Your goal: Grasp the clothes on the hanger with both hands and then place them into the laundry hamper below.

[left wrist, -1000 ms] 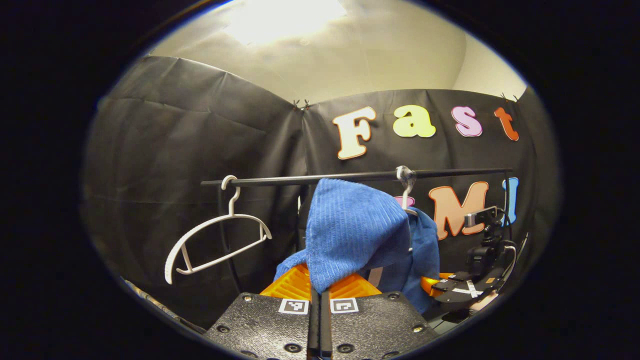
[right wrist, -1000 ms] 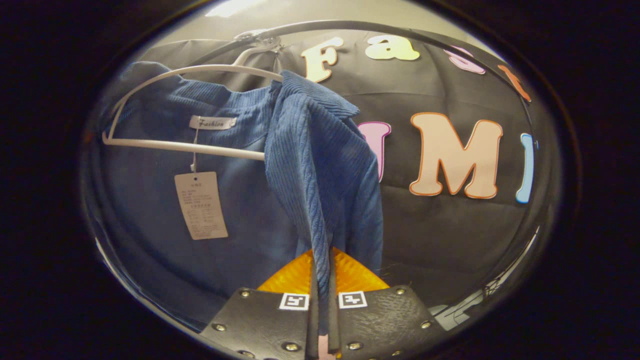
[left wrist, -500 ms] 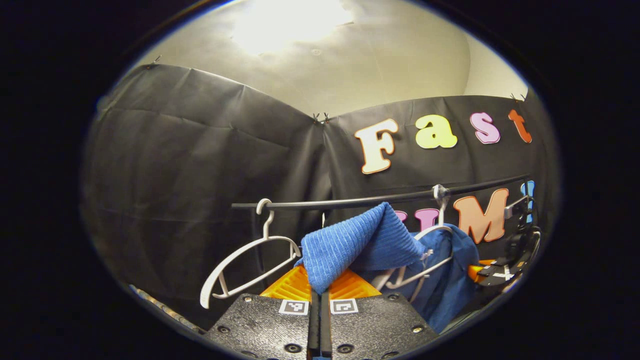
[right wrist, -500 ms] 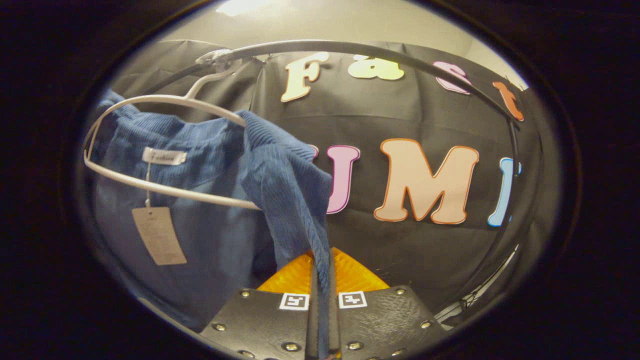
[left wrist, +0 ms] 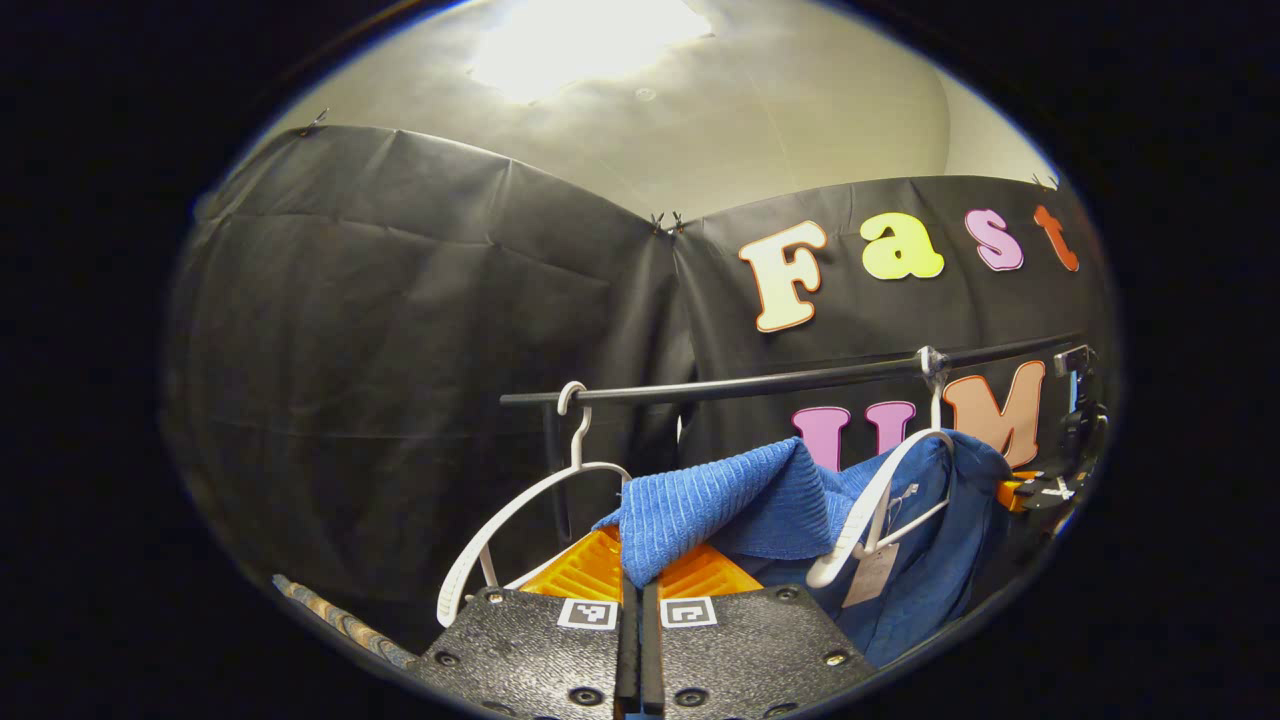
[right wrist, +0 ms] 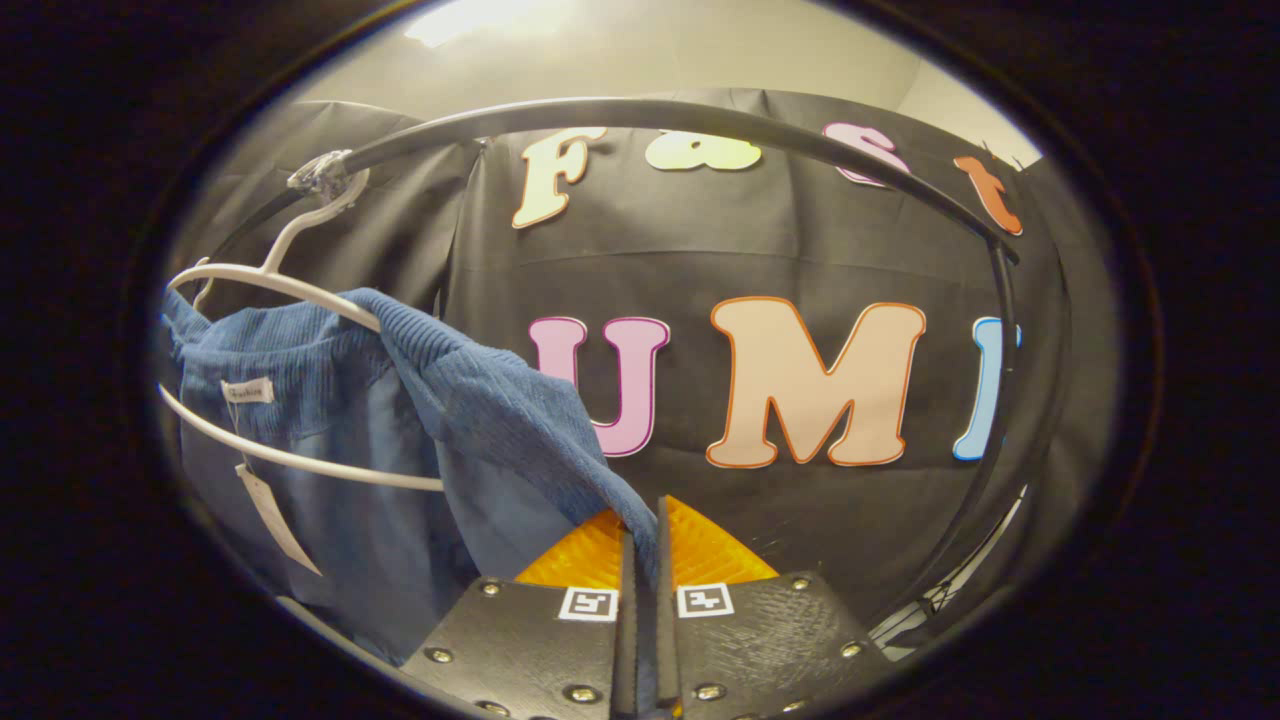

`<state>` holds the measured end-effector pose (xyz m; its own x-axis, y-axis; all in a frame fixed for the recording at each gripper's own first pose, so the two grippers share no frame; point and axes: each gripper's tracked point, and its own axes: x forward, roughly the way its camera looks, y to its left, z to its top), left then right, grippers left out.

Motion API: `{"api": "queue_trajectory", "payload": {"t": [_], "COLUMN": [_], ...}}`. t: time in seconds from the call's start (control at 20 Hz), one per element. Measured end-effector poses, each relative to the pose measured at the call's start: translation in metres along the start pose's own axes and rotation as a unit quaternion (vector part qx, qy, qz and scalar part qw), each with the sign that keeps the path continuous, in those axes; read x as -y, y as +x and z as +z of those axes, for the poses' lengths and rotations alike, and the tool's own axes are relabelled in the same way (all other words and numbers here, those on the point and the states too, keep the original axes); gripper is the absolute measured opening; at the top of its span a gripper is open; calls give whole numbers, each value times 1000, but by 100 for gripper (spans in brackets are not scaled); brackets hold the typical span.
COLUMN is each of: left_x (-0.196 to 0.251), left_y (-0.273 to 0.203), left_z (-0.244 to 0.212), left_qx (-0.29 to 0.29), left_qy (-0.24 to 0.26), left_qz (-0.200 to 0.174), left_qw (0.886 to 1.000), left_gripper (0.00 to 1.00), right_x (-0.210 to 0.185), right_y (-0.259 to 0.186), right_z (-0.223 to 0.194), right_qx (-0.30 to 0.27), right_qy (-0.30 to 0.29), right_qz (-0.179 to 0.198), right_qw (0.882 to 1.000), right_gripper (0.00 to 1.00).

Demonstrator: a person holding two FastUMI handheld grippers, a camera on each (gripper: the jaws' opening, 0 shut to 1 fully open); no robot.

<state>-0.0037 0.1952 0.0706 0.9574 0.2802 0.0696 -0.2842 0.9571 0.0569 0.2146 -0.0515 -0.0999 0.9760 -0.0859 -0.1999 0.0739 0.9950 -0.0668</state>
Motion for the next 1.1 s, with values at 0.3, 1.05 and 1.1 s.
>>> {"api": "queue_trajectory", "payload": {"t": [0.3, 1.05, 1.1], "left_x": [-1, 4, 6], "left_y": [6, 11, 11], "left_z": [-28, -98, -101], "left_qx": [-26, -79, -82], "left_qy": [-2, -18, -22], "left_qz": [-2, -11, -13], "left_qw": [1000, 997, 996], "left_gripper": [2, 3, 2], "right_x": [9, 34, 37], "right_y": [15, 44, 44], "right_z": [6, 26, 26], "right_qx": [-1, 17, 18], "right_qy": [14, 47, 48], "right_qz": [-12, -47, -51], "right_qw": [1000, 998, 997], "right_gripper": [7, 2, 7]}}
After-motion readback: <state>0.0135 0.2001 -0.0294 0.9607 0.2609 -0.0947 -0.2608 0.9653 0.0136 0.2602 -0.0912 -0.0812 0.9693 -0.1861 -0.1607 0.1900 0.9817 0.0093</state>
